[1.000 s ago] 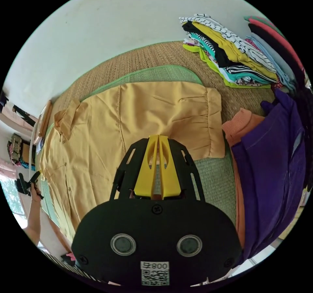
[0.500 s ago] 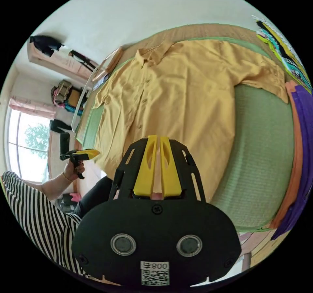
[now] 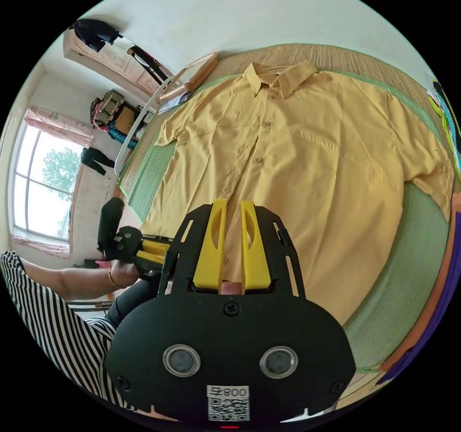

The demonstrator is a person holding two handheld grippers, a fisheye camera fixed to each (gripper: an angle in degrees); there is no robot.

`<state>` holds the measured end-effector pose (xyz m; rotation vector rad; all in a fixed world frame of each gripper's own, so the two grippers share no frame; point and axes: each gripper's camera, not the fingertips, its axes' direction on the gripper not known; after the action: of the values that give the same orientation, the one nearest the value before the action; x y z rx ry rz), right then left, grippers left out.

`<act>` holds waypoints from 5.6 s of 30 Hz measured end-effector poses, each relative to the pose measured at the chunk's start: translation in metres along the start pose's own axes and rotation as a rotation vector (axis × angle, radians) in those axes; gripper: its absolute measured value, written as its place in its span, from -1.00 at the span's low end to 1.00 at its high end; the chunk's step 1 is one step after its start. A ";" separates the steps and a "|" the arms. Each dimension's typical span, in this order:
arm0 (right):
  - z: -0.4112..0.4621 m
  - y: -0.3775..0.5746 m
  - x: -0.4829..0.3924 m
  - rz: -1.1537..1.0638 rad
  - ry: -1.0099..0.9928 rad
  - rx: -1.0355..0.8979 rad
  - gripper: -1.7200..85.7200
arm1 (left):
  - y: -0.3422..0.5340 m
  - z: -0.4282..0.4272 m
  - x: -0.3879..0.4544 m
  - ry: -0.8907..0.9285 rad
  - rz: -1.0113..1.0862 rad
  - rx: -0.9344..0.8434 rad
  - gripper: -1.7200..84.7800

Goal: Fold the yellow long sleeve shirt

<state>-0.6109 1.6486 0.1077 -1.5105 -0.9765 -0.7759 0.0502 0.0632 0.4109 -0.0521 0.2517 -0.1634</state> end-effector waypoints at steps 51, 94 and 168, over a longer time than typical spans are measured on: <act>0.046 -0.434 -0.114 -0.192 0.543 -0.130 -0.84 | -0.080 0.106 -0.079 0.220 0.100 -0.038 -0.95; -0.114 0.018 -0.175 -0.071 0.022 -0.204 -0.82 | 0.198 0.050 -0.184 -0.007 -0.573 0.260 -0.78; -0.075 0.254 -0.048 0.292 -0.699 -0.210 -0.96 | -0.080 0.022 -0.003 -0.041 0.027 -0.076 -0.93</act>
<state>-0.4015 1.5571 -0.0350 -2.1162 -1.1561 -0.1264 0.0407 -0.0145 0.4383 -0.1277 0.2174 -0.1257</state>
